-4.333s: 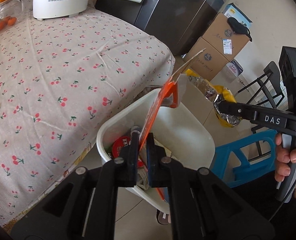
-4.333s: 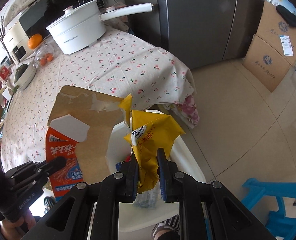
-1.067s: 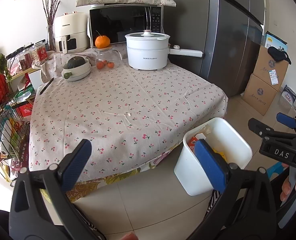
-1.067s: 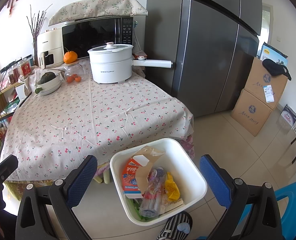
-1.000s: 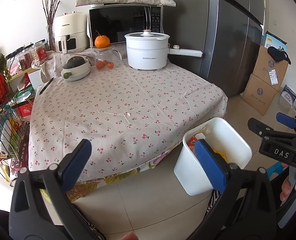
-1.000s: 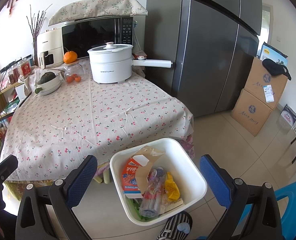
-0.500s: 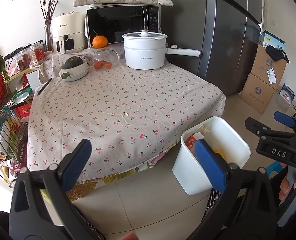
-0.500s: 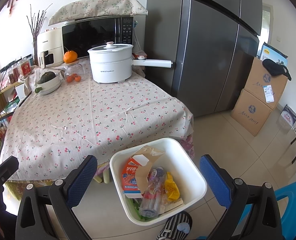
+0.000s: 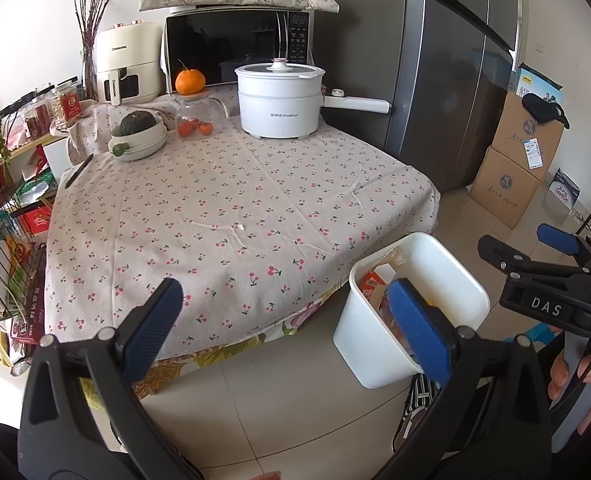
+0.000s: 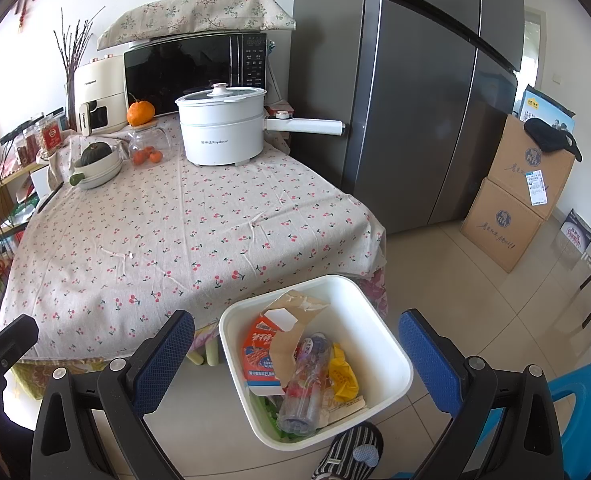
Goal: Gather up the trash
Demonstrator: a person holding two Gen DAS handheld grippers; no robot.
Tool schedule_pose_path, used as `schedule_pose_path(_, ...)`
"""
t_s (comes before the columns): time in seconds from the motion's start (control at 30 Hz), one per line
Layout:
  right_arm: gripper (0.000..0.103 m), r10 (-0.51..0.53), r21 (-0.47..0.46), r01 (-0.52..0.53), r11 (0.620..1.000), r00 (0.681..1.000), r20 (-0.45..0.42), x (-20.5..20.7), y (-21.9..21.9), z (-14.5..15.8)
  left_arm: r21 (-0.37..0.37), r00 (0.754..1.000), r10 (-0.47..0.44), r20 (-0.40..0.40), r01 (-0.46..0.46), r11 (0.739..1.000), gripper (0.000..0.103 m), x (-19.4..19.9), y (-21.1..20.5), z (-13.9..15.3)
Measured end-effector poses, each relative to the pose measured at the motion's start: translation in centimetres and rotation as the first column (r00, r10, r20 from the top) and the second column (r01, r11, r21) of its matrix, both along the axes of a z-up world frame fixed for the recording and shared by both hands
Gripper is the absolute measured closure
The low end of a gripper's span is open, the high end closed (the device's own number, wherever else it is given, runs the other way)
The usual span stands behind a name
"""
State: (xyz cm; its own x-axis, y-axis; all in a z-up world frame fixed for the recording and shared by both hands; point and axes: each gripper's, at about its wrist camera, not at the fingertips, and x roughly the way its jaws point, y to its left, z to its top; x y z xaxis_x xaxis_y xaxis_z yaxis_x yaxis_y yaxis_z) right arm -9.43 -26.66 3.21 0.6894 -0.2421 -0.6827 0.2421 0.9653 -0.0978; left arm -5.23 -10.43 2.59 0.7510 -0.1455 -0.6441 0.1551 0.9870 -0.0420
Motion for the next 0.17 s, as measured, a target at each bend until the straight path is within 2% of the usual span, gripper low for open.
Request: schedule_pose_path(0.17, 0.0, 0.005, 0.0, -0.005, 1.0, 1.0, -0.001, 0.0, 0.03, 0.01, 0.012, 1.0, -0.029, 0.002, 0.029, 1.0, 0.001, 0.43, 0.11, 0.5)
